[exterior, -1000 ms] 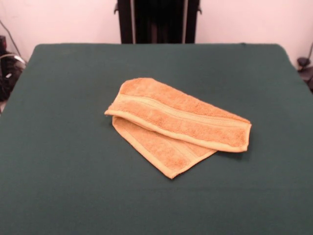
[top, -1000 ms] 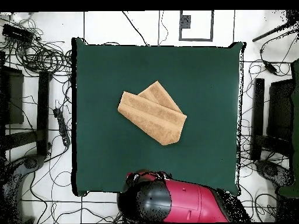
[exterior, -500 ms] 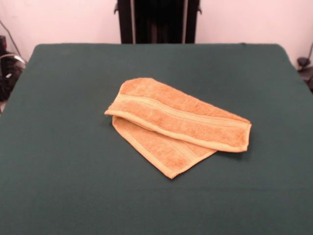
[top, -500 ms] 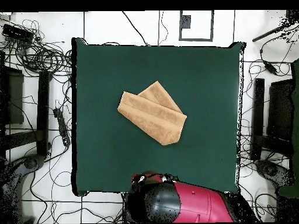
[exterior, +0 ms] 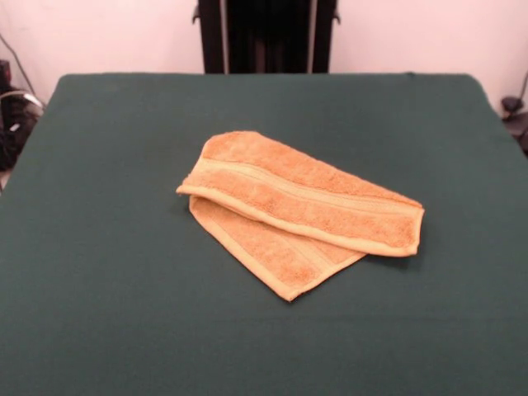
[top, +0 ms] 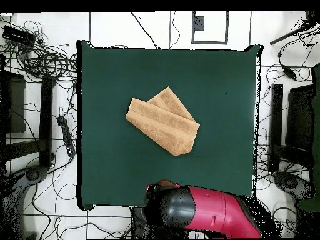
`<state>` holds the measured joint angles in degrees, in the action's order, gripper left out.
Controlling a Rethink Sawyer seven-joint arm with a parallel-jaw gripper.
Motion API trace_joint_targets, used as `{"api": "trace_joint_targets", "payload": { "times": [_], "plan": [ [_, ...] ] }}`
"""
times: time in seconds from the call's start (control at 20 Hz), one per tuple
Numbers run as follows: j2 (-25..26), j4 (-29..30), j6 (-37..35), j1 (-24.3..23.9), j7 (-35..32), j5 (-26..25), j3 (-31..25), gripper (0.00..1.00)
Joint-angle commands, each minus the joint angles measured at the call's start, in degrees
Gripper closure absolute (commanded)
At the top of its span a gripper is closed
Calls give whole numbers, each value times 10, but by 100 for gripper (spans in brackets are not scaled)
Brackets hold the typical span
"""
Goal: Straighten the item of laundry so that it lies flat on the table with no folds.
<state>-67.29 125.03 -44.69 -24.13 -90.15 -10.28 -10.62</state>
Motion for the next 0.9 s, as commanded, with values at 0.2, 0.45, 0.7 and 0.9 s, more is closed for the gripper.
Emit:
{"api": "trace_joint_targets", "payload": {
  "times": [0.2, 0.45, 0.7, 0.9],
  "plan": [
    [191, -89, 44, 13, 64, -92, -76, 0],
    [294, -139, 87, 10, 85, -126, -103, 0],
    [393, -171, 134, -1, 55, -114, -123, 0],
    [465, -198, 176, -15, 42, -113, -134, 0]
  ]
}}
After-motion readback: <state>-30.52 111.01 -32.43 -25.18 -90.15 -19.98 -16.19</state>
